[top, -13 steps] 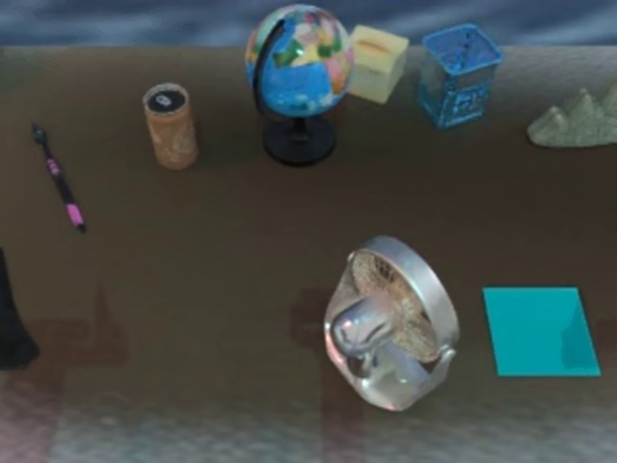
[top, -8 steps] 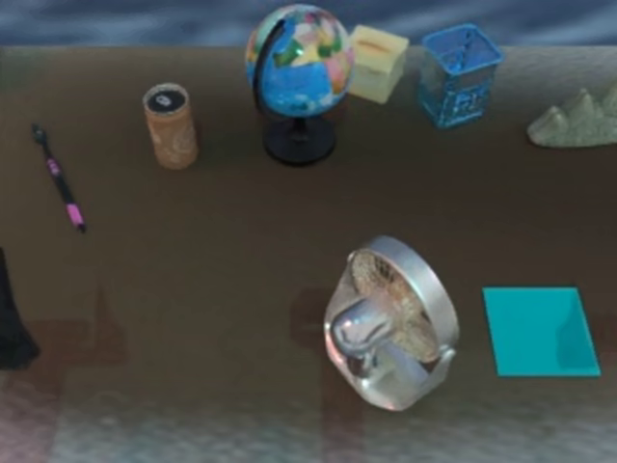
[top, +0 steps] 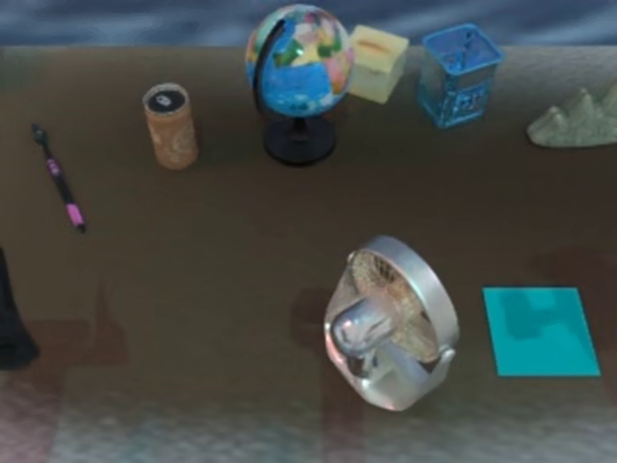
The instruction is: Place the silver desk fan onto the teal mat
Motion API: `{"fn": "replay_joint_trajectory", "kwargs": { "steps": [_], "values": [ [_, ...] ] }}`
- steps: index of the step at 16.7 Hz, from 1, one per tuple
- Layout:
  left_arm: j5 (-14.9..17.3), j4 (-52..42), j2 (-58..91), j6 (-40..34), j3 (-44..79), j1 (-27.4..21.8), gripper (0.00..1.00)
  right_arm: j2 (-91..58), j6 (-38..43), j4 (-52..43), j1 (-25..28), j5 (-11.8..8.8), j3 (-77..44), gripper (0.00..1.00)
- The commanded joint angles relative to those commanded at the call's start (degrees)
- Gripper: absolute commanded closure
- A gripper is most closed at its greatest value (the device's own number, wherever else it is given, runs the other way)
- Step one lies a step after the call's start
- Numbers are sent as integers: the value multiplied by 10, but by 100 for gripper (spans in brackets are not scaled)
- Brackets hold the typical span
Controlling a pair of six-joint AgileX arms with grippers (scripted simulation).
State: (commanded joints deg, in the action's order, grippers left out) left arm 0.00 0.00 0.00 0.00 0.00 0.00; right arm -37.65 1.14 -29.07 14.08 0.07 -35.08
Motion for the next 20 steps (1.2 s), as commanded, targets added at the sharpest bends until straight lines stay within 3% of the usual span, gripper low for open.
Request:
{"fn": "replay_joint_trajectory", "kwargs": {
  "steps": [12,16,20],
  "values": [
    [0,0,0,0,0,0,0,-649,27,-443,220,0,-601,0],
    [0,0,0,0,0,0,0,-753,31,-518,257,0,-700,0],
    [0,0,0,0,0,0,0,-771,32,-530,264,0,-718,0]
  ]
}}
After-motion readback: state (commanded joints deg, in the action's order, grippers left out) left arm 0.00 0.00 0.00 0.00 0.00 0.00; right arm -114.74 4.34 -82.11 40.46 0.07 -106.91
